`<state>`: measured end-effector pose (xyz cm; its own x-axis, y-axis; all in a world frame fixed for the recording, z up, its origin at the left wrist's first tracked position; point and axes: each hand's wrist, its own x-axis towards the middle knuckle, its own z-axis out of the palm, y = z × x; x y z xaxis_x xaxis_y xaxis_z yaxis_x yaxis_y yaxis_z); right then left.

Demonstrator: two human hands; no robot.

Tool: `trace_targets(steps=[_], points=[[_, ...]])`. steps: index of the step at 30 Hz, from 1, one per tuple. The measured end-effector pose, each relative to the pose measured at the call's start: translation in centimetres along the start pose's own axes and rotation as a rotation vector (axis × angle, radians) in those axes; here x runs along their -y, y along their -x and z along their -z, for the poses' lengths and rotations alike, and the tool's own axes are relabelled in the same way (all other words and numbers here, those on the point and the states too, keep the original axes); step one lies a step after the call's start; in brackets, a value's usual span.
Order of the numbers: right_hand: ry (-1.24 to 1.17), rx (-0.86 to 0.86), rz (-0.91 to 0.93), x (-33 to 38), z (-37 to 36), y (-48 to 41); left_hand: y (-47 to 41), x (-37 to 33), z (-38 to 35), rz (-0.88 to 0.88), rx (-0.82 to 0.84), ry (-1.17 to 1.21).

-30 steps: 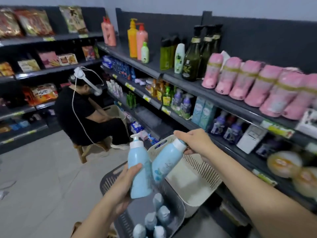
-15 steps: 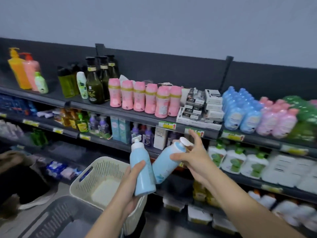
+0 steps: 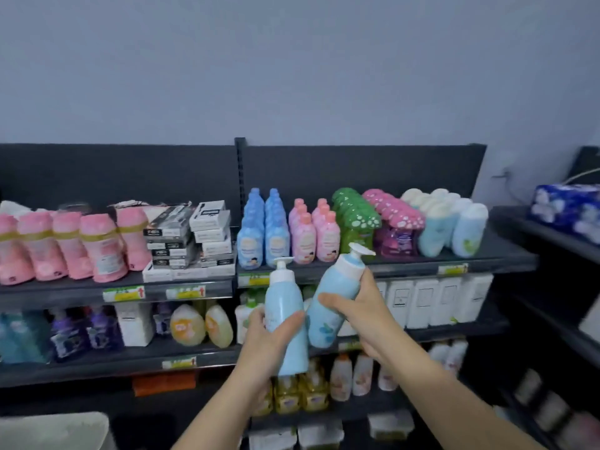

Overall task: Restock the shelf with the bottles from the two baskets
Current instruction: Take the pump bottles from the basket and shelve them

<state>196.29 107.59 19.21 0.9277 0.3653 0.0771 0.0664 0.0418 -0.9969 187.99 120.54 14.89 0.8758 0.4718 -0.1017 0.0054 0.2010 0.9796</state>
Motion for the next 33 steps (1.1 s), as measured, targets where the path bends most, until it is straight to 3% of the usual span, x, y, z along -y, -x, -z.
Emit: trace_targets(steps=[6,13,25,33], points=[[-0.041,-0.106,0.053,0.8,12.8,-2.0,-3.4,0.1,-11.9,-0.203,0.075,-0.278],[-0.032,-0.264,0.029,0.6,25.0,-2.6,-5.7,0.6,-24.4,-0.158,0.242,-0.148],[0.034,-0.600,0.136,2.6,39.6,-9.8,-14.7,-3.6,-40.6,-0.477,0.455,-0.061],[0.079,-0.654,0.145,2.8,45.0,-19.6,-22.6,-7.9,-48.6,-0.572,0.531,0.022]])
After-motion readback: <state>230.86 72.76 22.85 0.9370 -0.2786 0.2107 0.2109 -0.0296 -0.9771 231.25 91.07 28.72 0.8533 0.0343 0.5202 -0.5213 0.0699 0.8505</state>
